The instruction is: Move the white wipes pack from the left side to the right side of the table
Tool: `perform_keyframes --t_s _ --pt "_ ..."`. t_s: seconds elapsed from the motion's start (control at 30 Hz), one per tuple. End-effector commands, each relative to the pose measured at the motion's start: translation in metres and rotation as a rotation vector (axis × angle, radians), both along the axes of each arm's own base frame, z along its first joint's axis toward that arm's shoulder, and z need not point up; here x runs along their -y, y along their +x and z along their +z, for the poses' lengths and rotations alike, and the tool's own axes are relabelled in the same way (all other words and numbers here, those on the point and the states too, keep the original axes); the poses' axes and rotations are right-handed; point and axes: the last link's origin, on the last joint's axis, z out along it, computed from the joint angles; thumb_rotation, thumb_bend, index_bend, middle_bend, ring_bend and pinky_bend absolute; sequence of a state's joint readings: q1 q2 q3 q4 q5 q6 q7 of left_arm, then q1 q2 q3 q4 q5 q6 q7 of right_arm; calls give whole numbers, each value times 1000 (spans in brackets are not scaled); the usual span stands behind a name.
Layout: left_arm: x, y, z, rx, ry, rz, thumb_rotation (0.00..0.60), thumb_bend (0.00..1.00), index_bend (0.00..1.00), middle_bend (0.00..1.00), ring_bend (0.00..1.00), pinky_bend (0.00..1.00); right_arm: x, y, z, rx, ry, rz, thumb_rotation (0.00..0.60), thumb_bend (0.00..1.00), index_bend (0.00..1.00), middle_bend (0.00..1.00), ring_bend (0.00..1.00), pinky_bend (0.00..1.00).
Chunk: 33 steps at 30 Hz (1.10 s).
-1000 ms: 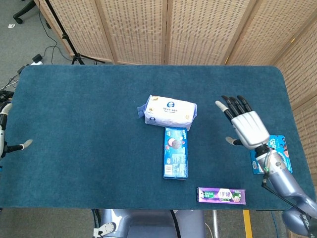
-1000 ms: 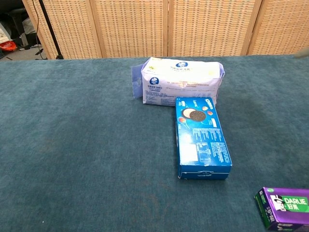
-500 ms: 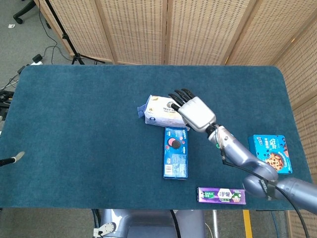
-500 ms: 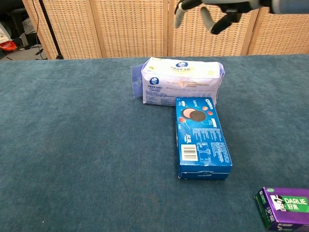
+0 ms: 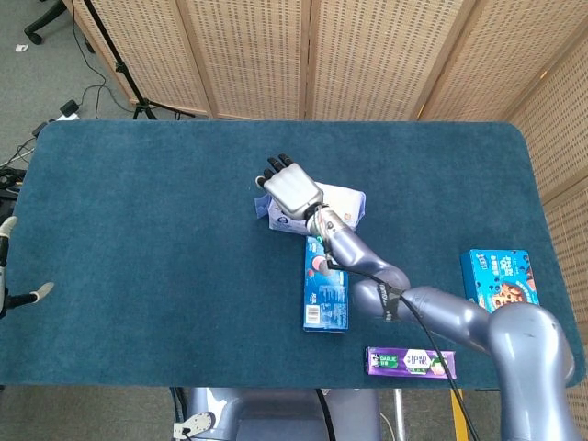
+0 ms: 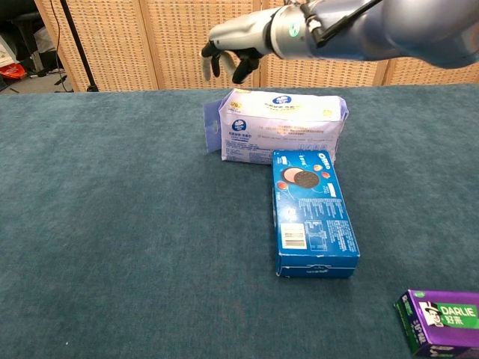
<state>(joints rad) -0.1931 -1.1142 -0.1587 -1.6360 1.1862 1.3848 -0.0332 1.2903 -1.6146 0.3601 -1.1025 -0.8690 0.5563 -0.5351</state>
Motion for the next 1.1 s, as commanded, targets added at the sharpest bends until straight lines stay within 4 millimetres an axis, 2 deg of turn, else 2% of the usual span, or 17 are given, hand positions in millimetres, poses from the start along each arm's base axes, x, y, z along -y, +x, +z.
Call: perform_keyframes --t_s 0.03,0.17,0.23,0.5,0.67,1.1 --pt "-3 -1 -1 -4 -5 11 600 66 0 0 0 0 0 12 -25 -7 24 -17 600 1000 271 267 102 96" --pt "-6 -1 -2 -3 -15 16 600 73 0 0 0 0 -2 26 -53 -26 46 -29 600 1000 275 271 115 96" --pt "-7 -1 -2 -2 -17 14 600 72 0 0 0 0 1 28 -61 -43 39 -39 600 1000 283 281 134 96" --pt "-8 -1 -2 0 -26 12 600 73 0 0 0 0 5 21 -73 -111 40 -53 600 1000 323 328 192 100" --pt "-9 0 -3 3 -37 8 600 74 0 0 0 0 6 11 -70 -152 38 -51 600 1000 364 373 209 122" --pt "-7 3 -7 1 -55 -7 600 74 0 0 0 0 17 -26 -39 -235 -46 -57 600 1000 372 384 209 130"
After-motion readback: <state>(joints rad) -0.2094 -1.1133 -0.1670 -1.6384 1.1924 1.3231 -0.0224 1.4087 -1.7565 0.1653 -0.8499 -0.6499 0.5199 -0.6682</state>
